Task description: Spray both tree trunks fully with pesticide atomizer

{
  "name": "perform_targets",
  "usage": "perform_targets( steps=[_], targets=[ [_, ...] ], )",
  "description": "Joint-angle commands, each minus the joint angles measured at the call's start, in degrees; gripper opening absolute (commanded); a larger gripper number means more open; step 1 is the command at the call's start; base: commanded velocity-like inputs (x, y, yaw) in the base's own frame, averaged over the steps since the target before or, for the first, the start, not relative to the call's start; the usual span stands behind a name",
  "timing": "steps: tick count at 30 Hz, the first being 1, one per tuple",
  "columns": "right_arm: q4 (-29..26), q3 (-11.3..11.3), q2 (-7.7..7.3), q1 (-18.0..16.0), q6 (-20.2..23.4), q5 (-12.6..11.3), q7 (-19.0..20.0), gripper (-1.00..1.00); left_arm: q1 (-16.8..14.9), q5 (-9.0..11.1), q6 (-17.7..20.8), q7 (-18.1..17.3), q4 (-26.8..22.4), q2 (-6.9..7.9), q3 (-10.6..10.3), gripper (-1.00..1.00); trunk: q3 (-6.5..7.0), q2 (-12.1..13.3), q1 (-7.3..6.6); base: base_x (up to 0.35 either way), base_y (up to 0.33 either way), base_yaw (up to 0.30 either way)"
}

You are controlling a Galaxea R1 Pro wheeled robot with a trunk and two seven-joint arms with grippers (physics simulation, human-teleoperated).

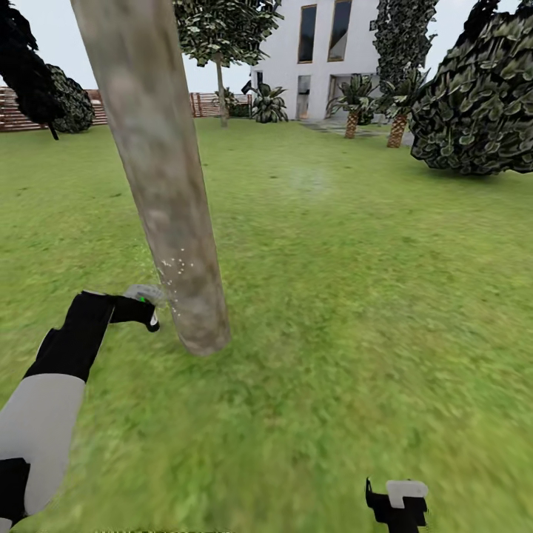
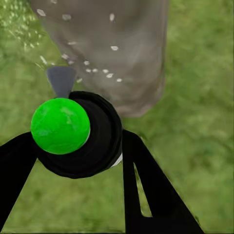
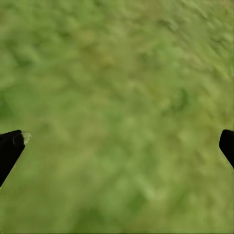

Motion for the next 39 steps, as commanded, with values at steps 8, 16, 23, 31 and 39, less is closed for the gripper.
perform_targets(
  steps=[8,16,23,31,39],
  targets=[
    [0.0,0.0,0.02,0.0,0.0,0.0,0.0,1.00,1.7,0.6,0.0,0.0,0.6,-1.13,4.2,-1.00,0.00,0.0,0.00,0.000,-0.227,0.070],
    [0.1,-0.1,-0.05,0.0,0.0,0.0,0.0,1.00,1.8,0.3,-0.1,0.0,0.7,-1.48,4.2,-1.00,0.00,0.0,0.00,0.000,-0.271,0.199],
    [0.0,-0.1,-0.09,0.0,0.0,0.0,-0.1,1.00,1.9,0.4,-0.1,0.0,1.6,-3.38,4.2,-1.00,0.00,0.0,0.00,0.000,-0.271,0.002],
    [0.0,-0.1,-0.09,0.0,0.0,0.0,0.0,1.00,4.1,0.4,-0.4,1.5,2.3,-0.42,4.9,-1.00,0.00,0.0,0.00,0.060,-0.270,0.000],
    [0.0,-0.1,-0.09,0.0,0.0,0.0,0.0,1.00,6.2,0.3,-0.6,1.8,2.4,-4.72,4.8,-1.00,0.00,0.0,0.00,0.099,-0.268,0.000]
  ],
)
